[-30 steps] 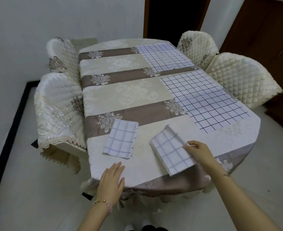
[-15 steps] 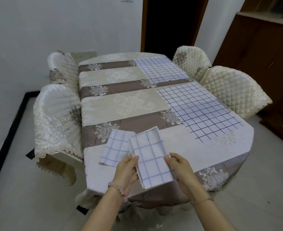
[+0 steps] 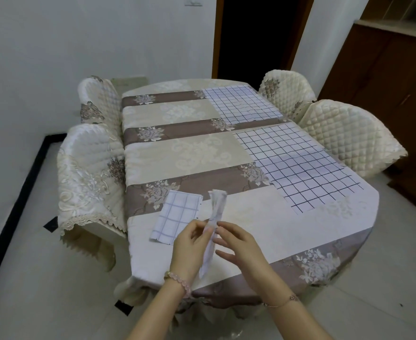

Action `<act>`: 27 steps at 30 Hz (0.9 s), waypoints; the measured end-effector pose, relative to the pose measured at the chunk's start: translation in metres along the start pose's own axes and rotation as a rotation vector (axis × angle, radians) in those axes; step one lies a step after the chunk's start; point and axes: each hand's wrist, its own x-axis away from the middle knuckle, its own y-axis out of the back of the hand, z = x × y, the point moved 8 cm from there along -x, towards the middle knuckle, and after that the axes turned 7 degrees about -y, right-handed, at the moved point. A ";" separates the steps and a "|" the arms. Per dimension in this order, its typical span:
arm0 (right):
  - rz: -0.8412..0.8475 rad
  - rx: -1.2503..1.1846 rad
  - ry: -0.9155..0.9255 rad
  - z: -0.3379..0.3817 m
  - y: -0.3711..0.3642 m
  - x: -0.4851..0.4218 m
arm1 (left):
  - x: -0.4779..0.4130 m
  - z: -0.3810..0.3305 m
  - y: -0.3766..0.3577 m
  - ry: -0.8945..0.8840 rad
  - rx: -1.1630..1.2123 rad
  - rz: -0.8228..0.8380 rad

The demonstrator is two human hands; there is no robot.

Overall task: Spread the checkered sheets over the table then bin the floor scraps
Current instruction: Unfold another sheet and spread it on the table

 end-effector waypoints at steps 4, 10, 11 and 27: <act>0.127 -0.140 0.019 0.003 -0.009 0.003 | 0.005 -0.002 -0.011 0.019 0.060 0.130; 0.071 -0.177 0.029 0.004 0.001 0.001 | 0.008 -0.007 -0.011 0.011 0.081 0.145; 0.059 -0.172 0.031 0.004 0.002 0.000 | 0.007 -0.007 -0.010 0.012 0.092 0.134; -0.065 -0.082 0.046 -0.004 0.018 -0.008 | 0.000 0.010 -0.015 0.112 0.123 0.092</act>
